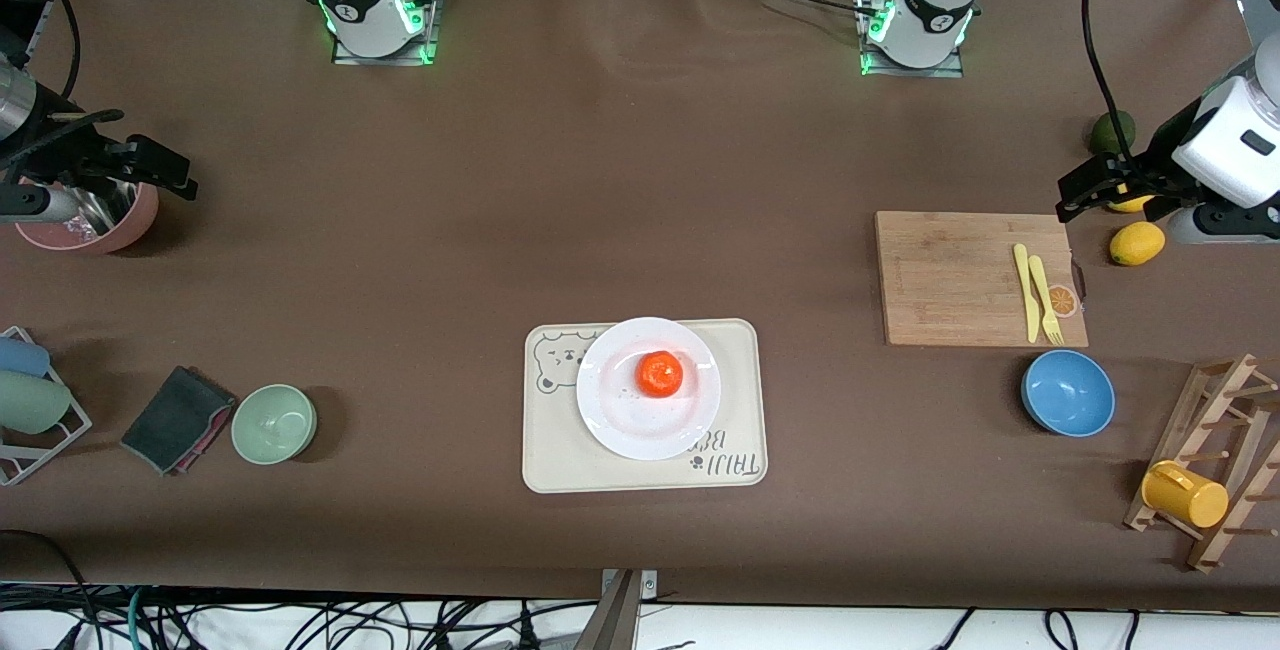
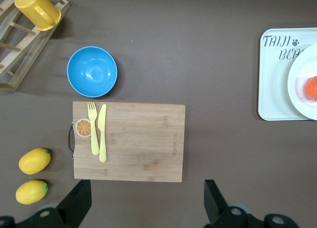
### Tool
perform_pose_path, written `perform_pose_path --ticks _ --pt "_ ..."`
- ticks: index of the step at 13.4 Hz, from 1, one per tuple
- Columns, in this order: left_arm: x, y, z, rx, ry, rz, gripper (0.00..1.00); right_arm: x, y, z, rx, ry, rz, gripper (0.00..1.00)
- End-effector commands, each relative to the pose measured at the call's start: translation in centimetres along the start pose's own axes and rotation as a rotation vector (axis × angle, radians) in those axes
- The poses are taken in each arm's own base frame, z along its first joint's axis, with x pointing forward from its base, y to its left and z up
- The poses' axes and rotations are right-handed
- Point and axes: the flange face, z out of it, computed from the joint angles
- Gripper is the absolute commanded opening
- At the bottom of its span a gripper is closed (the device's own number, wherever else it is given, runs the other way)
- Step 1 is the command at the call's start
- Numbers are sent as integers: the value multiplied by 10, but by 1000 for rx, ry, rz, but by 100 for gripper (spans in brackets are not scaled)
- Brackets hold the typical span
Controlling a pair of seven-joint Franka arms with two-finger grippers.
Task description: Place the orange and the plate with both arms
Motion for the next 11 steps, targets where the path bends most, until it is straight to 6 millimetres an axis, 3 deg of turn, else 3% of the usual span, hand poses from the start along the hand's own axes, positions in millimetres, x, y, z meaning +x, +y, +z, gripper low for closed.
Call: perform_pose_path --ticks 1,11 --pt "0 2 -6 -22 0 5 100 2 -5 -8 6 6 4 100" --pt "0 2 -6 -29 -6 7 100 3 -2 -5 9 1 3 100"
